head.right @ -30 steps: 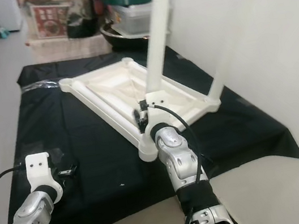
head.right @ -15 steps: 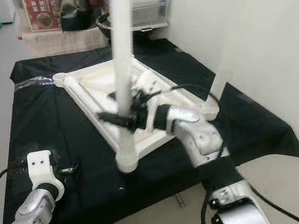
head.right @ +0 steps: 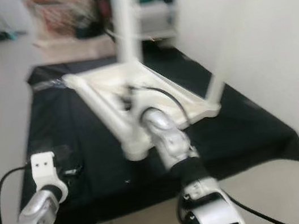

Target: Building children table

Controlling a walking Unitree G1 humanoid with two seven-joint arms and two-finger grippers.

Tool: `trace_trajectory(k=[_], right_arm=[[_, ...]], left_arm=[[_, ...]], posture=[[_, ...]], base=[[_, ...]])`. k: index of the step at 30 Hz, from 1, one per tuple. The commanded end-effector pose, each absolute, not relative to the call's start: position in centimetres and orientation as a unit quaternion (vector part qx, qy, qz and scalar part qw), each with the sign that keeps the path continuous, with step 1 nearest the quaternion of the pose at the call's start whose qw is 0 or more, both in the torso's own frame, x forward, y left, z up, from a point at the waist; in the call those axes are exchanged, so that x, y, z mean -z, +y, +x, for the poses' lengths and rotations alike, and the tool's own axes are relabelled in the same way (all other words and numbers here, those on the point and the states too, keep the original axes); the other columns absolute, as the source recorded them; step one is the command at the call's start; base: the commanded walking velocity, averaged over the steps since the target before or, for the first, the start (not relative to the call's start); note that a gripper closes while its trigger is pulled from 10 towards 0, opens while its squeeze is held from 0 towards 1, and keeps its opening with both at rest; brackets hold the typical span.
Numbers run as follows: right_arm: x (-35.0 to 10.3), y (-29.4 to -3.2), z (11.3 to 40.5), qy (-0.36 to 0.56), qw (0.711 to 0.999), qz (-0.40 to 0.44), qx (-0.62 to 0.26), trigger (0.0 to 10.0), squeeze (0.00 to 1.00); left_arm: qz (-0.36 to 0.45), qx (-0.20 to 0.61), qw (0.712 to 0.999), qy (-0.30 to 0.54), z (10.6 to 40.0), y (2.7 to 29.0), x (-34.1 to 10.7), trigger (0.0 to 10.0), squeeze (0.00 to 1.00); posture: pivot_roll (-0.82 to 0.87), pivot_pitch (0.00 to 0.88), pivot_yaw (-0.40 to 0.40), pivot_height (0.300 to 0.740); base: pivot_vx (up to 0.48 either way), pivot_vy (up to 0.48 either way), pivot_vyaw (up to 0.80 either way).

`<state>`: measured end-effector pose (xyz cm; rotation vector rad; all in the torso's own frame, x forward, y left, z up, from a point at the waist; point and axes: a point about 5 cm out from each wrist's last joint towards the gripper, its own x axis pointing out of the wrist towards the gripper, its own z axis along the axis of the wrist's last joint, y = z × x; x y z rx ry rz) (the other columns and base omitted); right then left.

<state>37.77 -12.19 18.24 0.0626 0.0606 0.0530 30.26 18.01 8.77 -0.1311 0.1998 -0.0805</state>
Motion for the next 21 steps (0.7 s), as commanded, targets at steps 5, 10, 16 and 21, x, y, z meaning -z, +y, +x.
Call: trace_trajectory(k=[5,10,16,21], right_arm=[[-16.5,-11.3,35.6,0.046,0.996,0.030,-0.072,10.0,0.00],[-19.2,-10.4,36.0,-0.009,0.987,0.069,-0.142,10.0,1.00],[-23.2,-8.7,35.8,-0.065,0.925,0.080,-0.366,10.0,0.00],[-23.4,-7.8,34.3,-0.074,0.861,0.024,-0.503,10.0,0.00]], left_arm=[[-0.062,0.053,0.991,0.111,30.3,17.4,-8.3,10.0,0.00],[-0.061,0.054,0.991,0.110,30.4,17.4,-8.3,10.0,0.00],[-0.060,0.052,0.991,0.108,30.4,17.6,-8.3,10.0,0.00],[-0.058,0.047,0.992,0.107,30.3,17.8,-8.4,10.0,0.00]], posture=[[0.03,0.000,-0.112,0.740],[0.04,0.000,-0.115,0.740],[0.06,0.000,-0.128,0.740],[0.09,0.000,-0.135,0.740]], base=[[0.000,0.000,0.00],[0.000,0.000,0.00],[0.000,0.000,0.00],[0.000,0.000,0.00]])
